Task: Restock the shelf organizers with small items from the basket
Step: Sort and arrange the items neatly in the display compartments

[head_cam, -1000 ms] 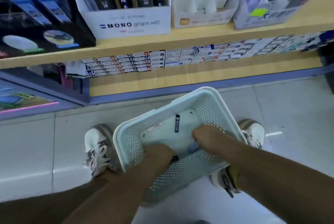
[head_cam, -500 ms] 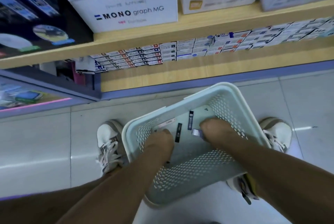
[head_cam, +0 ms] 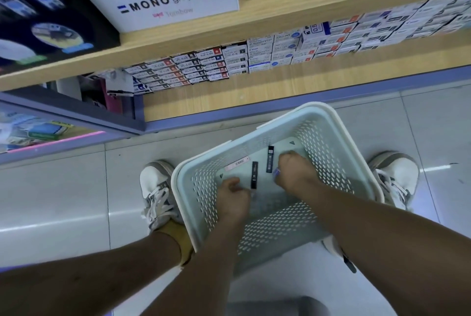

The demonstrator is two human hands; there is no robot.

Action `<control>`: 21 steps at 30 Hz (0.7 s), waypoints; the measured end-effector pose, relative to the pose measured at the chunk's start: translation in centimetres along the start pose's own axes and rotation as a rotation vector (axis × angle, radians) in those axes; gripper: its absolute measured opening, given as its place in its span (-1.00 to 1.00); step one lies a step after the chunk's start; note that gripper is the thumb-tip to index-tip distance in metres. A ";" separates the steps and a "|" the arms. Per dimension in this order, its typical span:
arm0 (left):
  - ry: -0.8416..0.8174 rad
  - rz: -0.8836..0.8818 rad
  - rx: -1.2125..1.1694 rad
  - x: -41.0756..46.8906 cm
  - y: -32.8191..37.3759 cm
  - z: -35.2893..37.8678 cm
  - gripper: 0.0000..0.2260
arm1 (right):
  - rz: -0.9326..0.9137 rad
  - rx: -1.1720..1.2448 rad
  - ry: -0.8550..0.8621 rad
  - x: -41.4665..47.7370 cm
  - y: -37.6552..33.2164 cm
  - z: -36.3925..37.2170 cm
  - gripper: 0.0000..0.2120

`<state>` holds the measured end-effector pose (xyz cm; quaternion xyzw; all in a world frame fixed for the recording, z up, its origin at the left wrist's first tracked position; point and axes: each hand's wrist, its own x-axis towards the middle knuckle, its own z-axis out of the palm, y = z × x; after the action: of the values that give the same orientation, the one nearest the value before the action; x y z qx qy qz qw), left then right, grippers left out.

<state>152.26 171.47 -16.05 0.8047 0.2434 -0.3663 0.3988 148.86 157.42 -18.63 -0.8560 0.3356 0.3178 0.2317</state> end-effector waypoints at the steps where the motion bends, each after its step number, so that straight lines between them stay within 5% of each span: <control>1: 0.001 -0.019 -0.110 0.2 0.0 0.0 -0.66 | 0.039 0.124 0.017 0.1 0.1 -0.1 -0.87; 3: 0.001 0.001 -0.147 0.6 -0.3 0.1 -0.69 | 0.132 0.472 0.049 0.2 0.2 -0.4 -0.80; 6: 0.065 0.070 0.107 1.3 -0.4 0.9 -0.67 | 0.259 0.838 0.093 0.7 -0.2 -0.5 -0.76; 16: 0.305 -0.024 0.098 1.7 0.9 5.7 -0.54 | 0.254 0.489 0.166 1.8 -2.1 0.7 -0.72; 21: 0.268 0.130 0.237 2.1 1.2 6.3 -0.78 | 0.263 0.440 0.187 1.5 -0.7 0.3 -0.74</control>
<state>151.90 165.83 -19.77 0.9017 0.1970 -0.2553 0.2880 150.12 157.39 -19.73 -0.7598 0.5246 0.1842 0.3371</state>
